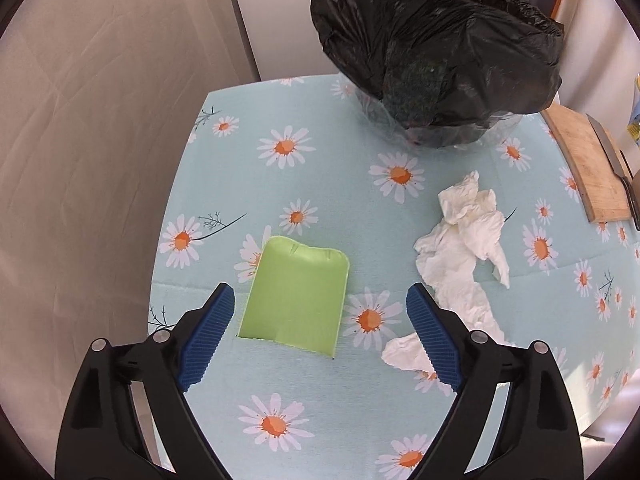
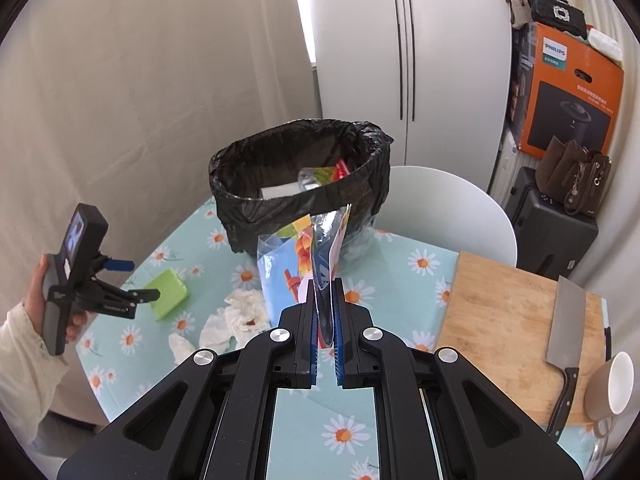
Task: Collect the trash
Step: 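Lift the green piece and blue wrapper up over the bin with both tools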
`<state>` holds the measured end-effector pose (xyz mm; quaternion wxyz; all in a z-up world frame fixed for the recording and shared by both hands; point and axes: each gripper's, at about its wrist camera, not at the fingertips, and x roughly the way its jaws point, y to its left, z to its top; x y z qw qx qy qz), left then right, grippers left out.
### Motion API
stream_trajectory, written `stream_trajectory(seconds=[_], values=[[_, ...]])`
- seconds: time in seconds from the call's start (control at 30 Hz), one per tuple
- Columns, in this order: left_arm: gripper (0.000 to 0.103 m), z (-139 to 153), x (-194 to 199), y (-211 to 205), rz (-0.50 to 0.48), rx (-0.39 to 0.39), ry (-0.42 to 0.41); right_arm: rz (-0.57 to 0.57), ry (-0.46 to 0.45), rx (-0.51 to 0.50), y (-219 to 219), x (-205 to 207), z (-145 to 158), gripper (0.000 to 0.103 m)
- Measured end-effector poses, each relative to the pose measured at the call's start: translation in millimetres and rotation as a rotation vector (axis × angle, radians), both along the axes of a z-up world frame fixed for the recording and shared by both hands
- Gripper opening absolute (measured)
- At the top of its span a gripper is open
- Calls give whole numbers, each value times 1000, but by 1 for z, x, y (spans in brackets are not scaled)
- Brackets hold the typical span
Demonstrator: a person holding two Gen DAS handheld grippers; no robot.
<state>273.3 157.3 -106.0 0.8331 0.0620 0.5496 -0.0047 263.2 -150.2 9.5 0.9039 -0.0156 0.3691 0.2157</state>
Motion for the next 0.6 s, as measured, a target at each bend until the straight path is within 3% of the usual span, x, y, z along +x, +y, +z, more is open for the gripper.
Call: stream_trajectory(seconds=[0.47,0.5,0.57,0.6], values=[[92,-57,21,30,-32,-52,132,-13,55,-36,-2,27,-15,6],[89,-59,21,30,-40,-49,134,-12,57,-39,-2,28,-16,6],[69,-62,20,28,-60,-57,147,-11,62,-42,-2,31,-18,6],[68,-62,19,26,-67,-52,143,-10,63,-42,-2,31,-18,6]])
